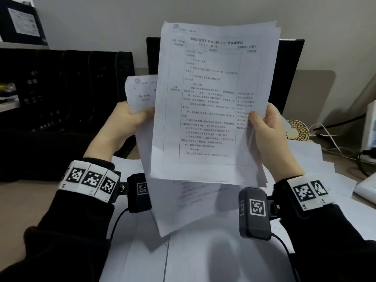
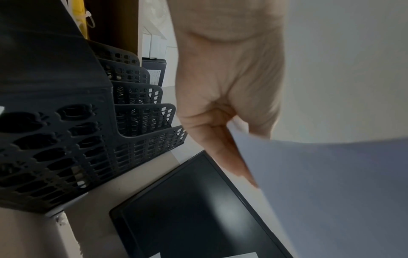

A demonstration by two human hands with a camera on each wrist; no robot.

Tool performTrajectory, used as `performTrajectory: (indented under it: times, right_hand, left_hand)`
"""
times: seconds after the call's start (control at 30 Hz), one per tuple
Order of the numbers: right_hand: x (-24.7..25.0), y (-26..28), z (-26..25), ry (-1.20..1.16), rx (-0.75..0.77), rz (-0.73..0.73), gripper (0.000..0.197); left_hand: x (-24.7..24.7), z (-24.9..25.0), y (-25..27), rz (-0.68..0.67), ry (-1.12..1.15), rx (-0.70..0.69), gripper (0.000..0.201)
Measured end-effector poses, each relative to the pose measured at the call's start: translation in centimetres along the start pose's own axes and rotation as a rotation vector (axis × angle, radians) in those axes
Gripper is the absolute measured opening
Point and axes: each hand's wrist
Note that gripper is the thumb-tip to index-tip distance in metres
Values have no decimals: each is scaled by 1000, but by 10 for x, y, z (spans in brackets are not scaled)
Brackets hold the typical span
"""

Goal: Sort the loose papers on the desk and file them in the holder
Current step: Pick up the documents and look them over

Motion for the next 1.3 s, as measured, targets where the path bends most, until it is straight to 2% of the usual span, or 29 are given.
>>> performTrajectory:
  times: [0.07,0.17,0.23,0.3,0.33,0.37,0.4,0.43,0.5,0.6,0.7,0.8,0.87,0.97,1.03,1.13,1.23,1.3]
  right_hand:
    - [-1,-1,-1,15,8,8,32]
    - [-1,-2,1,31,22,-6,36]
    - [0,-5,7,73,-13,-4,38]
    - [4,-11,16,134,-57,6,41]
    - [7,-13,20,165,-87,10,38]
    - [11,-16,24,203,-111,16,32]
    - [14,-17,26,240,-132,32,22]
    - [18,-19,28,294,-143,59,10]
    - [28,-22,32,407,-169,123,14]
    - [40,-24,33,534,-194,227,10]
    - [43,-25,34,500,-165,293,24]
    - [30,-22,34,416,-188,245,20]
    - [22,-21,36,300,-210,131,21]
    - [13,-17,31,95,-229,-35,6]
    - [11,-14,25,70,-240,-168,12]
    - [9,-9,16,58,-247,-347,25]
    - [5,-6,13,51,-249,-381,30]
    - [1,-4,12,42,-255,-378,27]
  left_hand:
    - [10,-6,-5,148,-53,-33,8]
    - [36,-12,-11,478,-225,-112,20]
    - [54,-10,-11,698,-231,-173,29]
    - [81,-17,-15,848,-201,-213,27]
    - [103,-31,-21,906,-173,-208,35]
    - [126,-52,-29,958,-130,-199,55]
    - [145,-71,-34,989,-91,-199,72]
    - [159,-86,-39,1005,-70,-204,79]
    - [155,-84,-37,995,-59,-202,70]
    - [110,-36,-23,1044,-107,-188,60]
    - [85,-13,-15,1096,-167,-195,57]
    - [60,-6,-16,967,-167,-243,34]
    - [44,-9,-17,791,-157,-192,21]
    - [23,-24,-16,475,-208,-77,23]
    - [8,-29,-12,333,-224,-51,21]
    - [-10,-32,-8,242,-211,-36,15]
    - [-19,-31,-8,248,-218,-17,23]
    - [-19,-29,-8,285,-258,-35,29]
Point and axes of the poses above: each hand's wrist, its own y-axis away from the middle knuckle, its own x-axis out of the back of the hand, z = x × y, and after that the axes turned 12 degrees about -x, right-handed
